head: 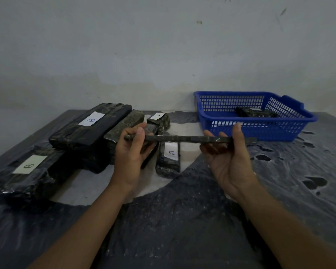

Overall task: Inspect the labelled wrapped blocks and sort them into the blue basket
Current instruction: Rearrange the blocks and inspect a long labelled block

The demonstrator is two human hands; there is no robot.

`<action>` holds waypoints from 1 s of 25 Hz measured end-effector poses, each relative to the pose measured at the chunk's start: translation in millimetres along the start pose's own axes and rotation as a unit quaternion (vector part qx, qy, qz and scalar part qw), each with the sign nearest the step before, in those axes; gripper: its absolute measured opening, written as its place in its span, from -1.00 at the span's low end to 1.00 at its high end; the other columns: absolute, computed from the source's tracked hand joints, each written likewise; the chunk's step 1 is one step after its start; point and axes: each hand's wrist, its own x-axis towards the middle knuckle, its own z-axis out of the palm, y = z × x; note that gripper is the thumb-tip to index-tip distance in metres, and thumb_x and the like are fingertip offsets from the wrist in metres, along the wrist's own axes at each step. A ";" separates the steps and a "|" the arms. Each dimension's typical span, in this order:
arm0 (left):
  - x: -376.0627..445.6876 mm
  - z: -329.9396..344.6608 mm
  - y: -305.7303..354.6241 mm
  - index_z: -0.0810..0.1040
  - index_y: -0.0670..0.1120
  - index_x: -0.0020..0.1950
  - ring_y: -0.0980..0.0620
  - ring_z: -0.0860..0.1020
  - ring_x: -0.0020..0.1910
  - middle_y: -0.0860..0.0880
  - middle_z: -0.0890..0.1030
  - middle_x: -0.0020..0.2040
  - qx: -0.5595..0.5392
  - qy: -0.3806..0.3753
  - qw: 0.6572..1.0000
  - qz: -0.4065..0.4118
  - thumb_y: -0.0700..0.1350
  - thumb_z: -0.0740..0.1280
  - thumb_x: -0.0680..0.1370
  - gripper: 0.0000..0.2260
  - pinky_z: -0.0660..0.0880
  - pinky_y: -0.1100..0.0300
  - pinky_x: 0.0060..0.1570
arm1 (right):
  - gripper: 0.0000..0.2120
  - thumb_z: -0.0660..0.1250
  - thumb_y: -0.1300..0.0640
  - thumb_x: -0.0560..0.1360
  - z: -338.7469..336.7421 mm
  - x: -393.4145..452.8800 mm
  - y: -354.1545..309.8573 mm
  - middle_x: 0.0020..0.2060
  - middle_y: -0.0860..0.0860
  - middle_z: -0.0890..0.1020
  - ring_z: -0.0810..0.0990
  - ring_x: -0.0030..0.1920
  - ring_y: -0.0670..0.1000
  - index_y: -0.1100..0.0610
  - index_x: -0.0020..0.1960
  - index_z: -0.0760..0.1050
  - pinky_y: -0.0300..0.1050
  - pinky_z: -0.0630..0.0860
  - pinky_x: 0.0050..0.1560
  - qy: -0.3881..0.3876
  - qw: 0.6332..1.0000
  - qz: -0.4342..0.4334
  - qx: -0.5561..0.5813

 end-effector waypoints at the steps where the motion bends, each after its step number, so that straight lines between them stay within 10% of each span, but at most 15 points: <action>1: -0.8 0.5 -1.0 0.54 -0.06 0.02 -0.12 0.58 0.30 -0.06 0.63 0.30 0.000 -0.006 1.000 -0.005 0.00 0.37 0.60 -0.86 0.58 0.01 0.27 | -0.29 0.64 -0.24 0.20 1.5 -1.8 2.7 0.19 0.16 0.70 0.71 0.15 0.13 0.11 0.16 0.50 -0.04 0.66 0.13 -0.031 0.999 0.018 -0.014; 5: -1.4 2.9 -4.6 0.53 -0.09 0.17 -0.09 0.60 0.31 -0.11 0.57 0.39 0.064 -0.031 0.997 -0.013 0.07 0.33 0.62 -0.74 0.59 0.02 0.24 | -0.09 0.74 -0.17 0.09 1.3 -2.0 12.4 0.27 0.21 0.66 0.69 0.19 0.28 0.18 0.28 0.45 -0.07 0.69 0.02 -0.081 0.994 -0.005 -0.070; 13: -17.8 8.3 -10.9 0.08 0.17 0.59 0.05 0.38 0.47 0.27 0.15 0.48 0.328 -0.091 0.936 0.087 0.33 0.32 0.52 -0.27 0.46 0.11 0.38 | -0.41 0.61 0.15 0.34 -4.3 -8.2 14.5 0.24 0.03 0.63 0.60 0.31 -0.10 0.19 0.26 0.41 -0.24 0.54 0.29 -0.043 0.926 -0.263 -0.267; 16: -31.3 15.3 -8.7 0.12 0.20 0.57 -0.03 0.41 0.33 0.11 0.34 0.30 0.379 -0.179 0.891 0.176 0.39 0.25 0.53 -0.32 0.42 -0.07 0.36 | -0.27 0.58 -0.24 0.35 -2.4 -11.0 15.2 0.25 -0.07 0.58 0.55 0.30 -0.23 0.17 0.33 0.47 -0.24 0.47 0.37 -0.058 0.862 -0.285 -0.415; 21: -41.7 27.1 -5.2 0.25 0.11 0.57 -0.05 0.51 -0.10 0.04 0.48 -0.07 0.328 -0.312 0.875 0.174 0.41 0.38 0.44 -0.21 0.51 -0.07 0.01 | -0.33 0.65 0.37 0.28 -2.7 -3.1 23.7 0.16 0.16 0.52 0.59 0.13 -0.10 0.23 0.25 0.37 -0.29 0.52 0.16 -0.051 0.829 -0.384 -0.403; 25: -44.0 27.3 -4.5 0.39 0.07 0.48 -0.12 0.59 0.01 0.02 0.58 0.07 0.322 -0.292 0.885 0.166 0.36 0.41 0.46 -0.32 0.53 -0.19 0.05 | -0.41 0.56 0.13 0.33 -5.1 1.4 30.1 0.16 0.03 0.48 0.55 0.09 -0.21 -0.04 0.24 0.34 -0.38 0.47 0.10 -0.038 0.804 -0.368 -0.465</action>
